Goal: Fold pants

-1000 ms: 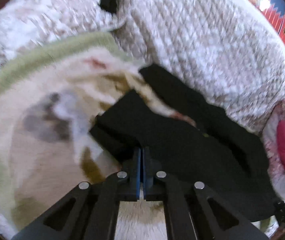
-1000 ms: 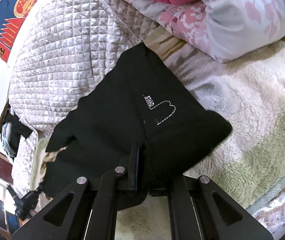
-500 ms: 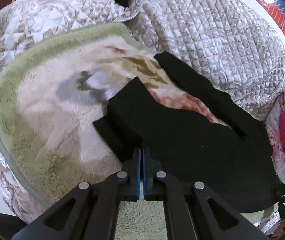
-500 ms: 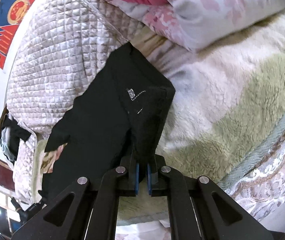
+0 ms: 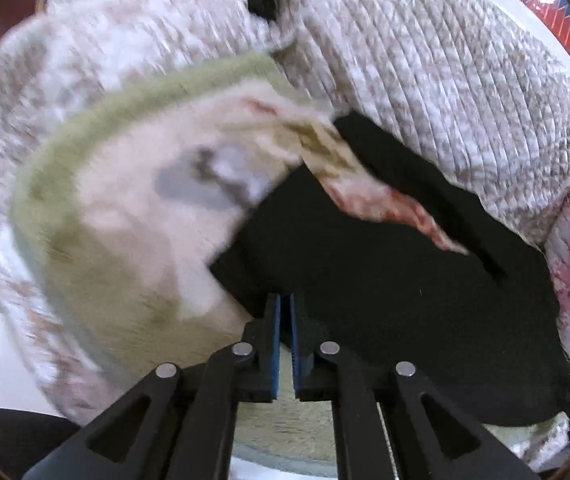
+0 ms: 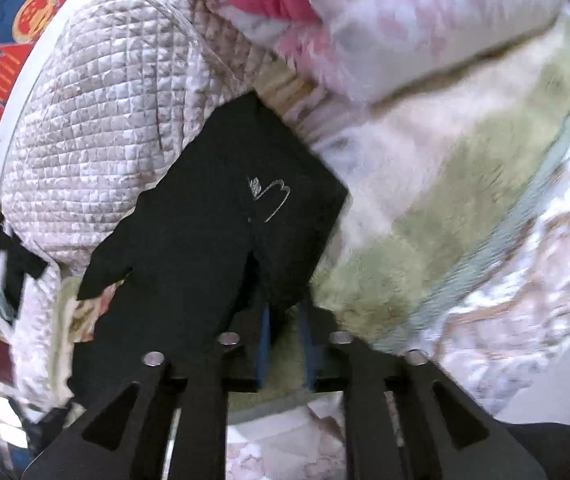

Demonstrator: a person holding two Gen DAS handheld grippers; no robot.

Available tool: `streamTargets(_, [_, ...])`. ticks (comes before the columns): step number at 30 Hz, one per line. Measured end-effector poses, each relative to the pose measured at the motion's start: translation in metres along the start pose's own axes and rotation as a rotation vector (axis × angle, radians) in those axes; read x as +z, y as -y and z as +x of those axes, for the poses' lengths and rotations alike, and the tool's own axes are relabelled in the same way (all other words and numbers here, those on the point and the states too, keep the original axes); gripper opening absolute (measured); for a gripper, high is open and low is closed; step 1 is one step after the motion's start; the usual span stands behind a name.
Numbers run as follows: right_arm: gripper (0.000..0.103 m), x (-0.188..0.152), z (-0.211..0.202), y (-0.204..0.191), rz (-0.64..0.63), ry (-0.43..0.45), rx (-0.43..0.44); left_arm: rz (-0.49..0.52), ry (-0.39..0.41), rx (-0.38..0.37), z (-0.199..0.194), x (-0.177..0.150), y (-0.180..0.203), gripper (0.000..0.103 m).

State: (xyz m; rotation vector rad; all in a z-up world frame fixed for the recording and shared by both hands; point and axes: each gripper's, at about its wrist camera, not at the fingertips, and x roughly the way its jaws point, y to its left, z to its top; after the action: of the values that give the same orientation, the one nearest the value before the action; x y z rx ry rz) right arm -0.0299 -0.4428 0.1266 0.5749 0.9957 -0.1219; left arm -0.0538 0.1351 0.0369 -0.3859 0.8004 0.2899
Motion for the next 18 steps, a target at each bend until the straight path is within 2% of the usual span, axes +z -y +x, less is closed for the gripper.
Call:
streamTargets(2, [0.022,0.003,-0.018,-0.004,-0.034,0.098,-0.097,0.001,0.058,0.031,-0.013,0.006,-0.001,0.012])
streamTargets(4, [0.022,0.011,-0.026,-0.009,-0.06,0.161,-0.109,0.02,0.09,0.024,-0.02,0.013,0.005,0.024])
streamTargets(6, [0.022,0.017,-0.017,-0.023,-0.128,0.138,-0.067,0.065,0.103,-0.016,-0.018,0.02,0.019,0.033])
streamTargets(8, [0.022,0.019,0.004,-0.042,-0.219,0.074,-0.006,0.135,0.068,-0.077,-0.006,0.023,0.041,0.038])
streamTargets(10, [0.022,0.019,0.027,-0.053,-0.289,0.02,-0.014,0.194,0.029,-0.125,0.014,0.025,0.061,0.038])
streamTargets(12, [0.022,0.019,0.049,-0.05,-0.301,-0.027,-0.064,0.205,-0.024,-0.076,0.037,0.024,0.064,0.038])
streamTargets(14, [0.022,0.02,0.063,-0.035,-0.267,-0.049,-0.12,0.142,-0.092,0.007,0.059,0.022,0.047,0.038])
streamTargets(15, [0.026,0.019,0.063,-0.026,-0.239,-0.037,-0.114,0.113,-0.12,0.055,0.066,0.019,0.033,0.033])
streamTargets(16, [0.026,0.02,0.061,-0.02,-0.214,-0.023,-0.1,0.091,-0.121,0.057,0.066,0.017,0.022,0.019])
streamTargets(18, [0.028,0.021,0.055,-0.019,-0.206,0.009,-0.123,0.062,-0.08,0.067,0.055,0.019,0.01,0.017])
